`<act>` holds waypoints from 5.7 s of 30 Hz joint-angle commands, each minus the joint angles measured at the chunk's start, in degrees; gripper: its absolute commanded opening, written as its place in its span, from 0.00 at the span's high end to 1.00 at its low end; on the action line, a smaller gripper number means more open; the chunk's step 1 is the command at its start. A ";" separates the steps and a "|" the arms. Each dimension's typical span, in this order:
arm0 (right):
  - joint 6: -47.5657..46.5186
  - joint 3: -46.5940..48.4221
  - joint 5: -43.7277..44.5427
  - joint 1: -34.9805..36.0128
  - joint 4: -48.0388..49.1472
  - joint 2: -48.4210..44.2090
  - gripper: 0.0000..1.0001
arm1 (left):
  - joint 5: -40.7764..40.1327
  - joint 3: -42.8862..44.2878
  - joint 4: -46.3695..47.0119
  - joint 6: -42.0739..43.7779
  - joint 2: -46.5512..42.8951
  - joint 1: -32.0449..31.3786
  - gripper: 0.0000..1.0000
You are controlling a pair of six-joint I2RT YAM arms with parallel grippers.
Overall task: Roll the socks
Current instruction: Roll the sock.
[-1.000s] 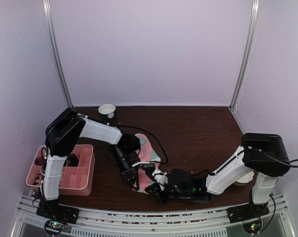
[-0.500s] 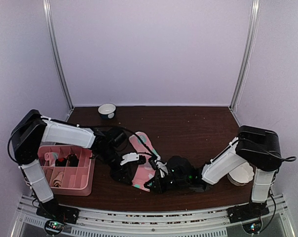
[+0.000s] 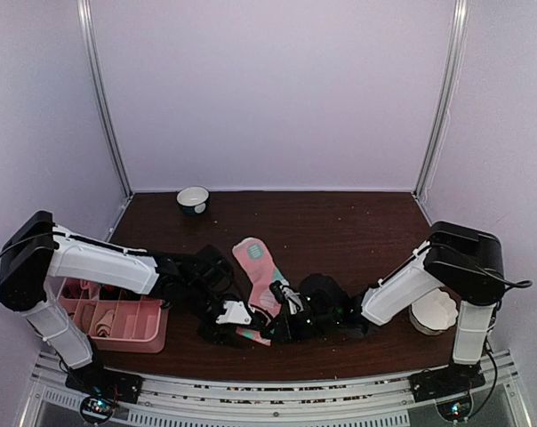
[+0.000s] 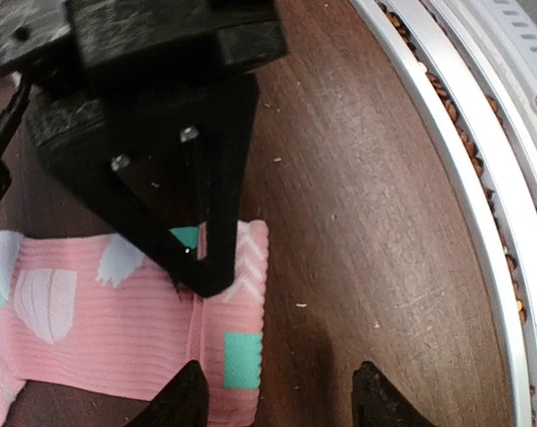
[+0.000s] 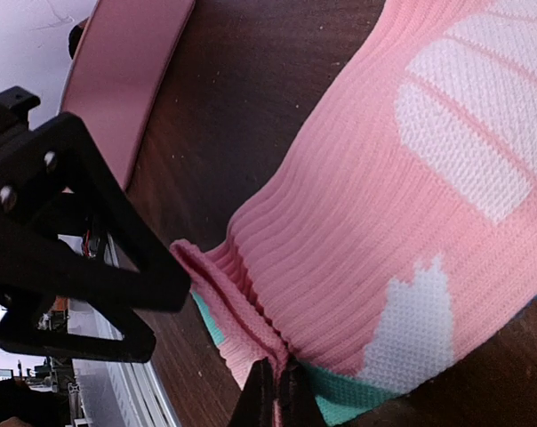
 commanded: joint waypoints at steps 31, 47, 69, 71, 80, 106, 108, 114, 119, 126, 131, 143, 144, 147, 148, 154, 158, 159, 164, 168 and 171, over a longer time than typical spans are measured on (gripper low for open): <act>-0.91 -1.44 -3.14 -1.70 -12.09 -0.28 0.97 | -19.29 -1.10 5.76 6.62 7.16 -5.01 0.80; 0.50 -1.49 -3.60 -2.13 -13.85 1.19 1.00 | -14.55 2.07 -5.14 6.44 -6.38 -5.01 0.28; -4.01 0.02 -2.93 -2.72 -22.07 0.90 1.00 | -16.76 5.96 -4.14 3.34 -11.90 7.40 0.11; -3.66 0.08 -3.35 -2.95 -22.46 1.16 1.00 | -14.63 2.65 -4.24 7.54 -10.43 4.06 0.14; -2.57 -0.28 -4.33 -3.48 -24.19 1.92 1.00 | -14.90 -1.21 -2.78 17.32 -5.27 -6.77 0.14; -1.22 -2.27 -5.62 -3.76 -21.55 1.38 1.00 | -17.13 4.80 -0.65 17.79 5.11 -10.15 0.50; -0.98 -2.57 -5.70 -3.73 -21.03 1.34 1.00 | -17.78 5.22 -1.16 17.61 6.20 -9.87 0.53; -0.74 -3.09 -6.03 -3.74 -19.84 1.37 1.00 | -18.72 7.65 -2.82 15.53 8.46 -7.65 0.54; -0.71 -3.02 -6.23 -3.75 -19.62 1.22 1.00 | -18.23 9.12 -5.49 14.92 10.01 -7.64 0.60; 0.48 -3.00 -6.76 -3.71 -18.67 1.23 1.00 | -18.18 6.78 -4.89 13.71 8.03 -8.76 0.61; 0.53 -3.05 -6.98 -3.73 -18.56 1.45 1.00 | -20.74 3.48 0.97 13.76 2.89 -10.30 0.38; 1.20 -3.65 -7.12 -3.75 -17.79 1.39 1.00 | -20.60 6.77 -2.76 16.42 6.37 -10.81 0.59; 1.24 -3.67 -7.11 -3.72 -17.79 1.30 1.00 | -20.83 7.52 -3.74 16.21 7.34 -10.81 0.61; 1.15 -4.03 -7.22 -3.69 -17.56 1.10 1.00 | -21.78 8.83 -5.07 15.39 9.29 -10.60 0.65; 1.20 -4.12 -7.24 -3.69 -17.47 0.96 1.00 | -21.88 9.06 -5.25 15.23 9.77 -10.41 0.65; 1.26 -4.39 -7.55 -3.77 -17.15 0.51 1.00 | -21.31 11.03 -8.89 14.21 11.71 -10.02 0.71; 1.67 -4.46 -7.96 -3.74 -16.95 0.14 1.00 | -21.07 10.74 -10.78 13.61 11.85 -10.02 0.80; 1.85 -4.44 -8.13 -3.76 -16.78 0.13 1.00 | -21.53 10.40 -10.57 13.19 11.62 -10.09 0.79; 3.08 -4.40 -8.76 -3.77 -15.41 0.41 1.00 | -24.70 4.67 -2.08 11.27 7.03 -10.83 0.58; 3.40 -4.34 -9.42 -3.75 -15.35 0.76 1.00 | -26.79 1.04 4.60 11.77 3.46 -11.61 0.54; 4.07 -4.97 -9.92 -3.70 -15.17 0.71 1.00 | -26.28 -0.06 5.64 12.27 2.56 -13.03 0.55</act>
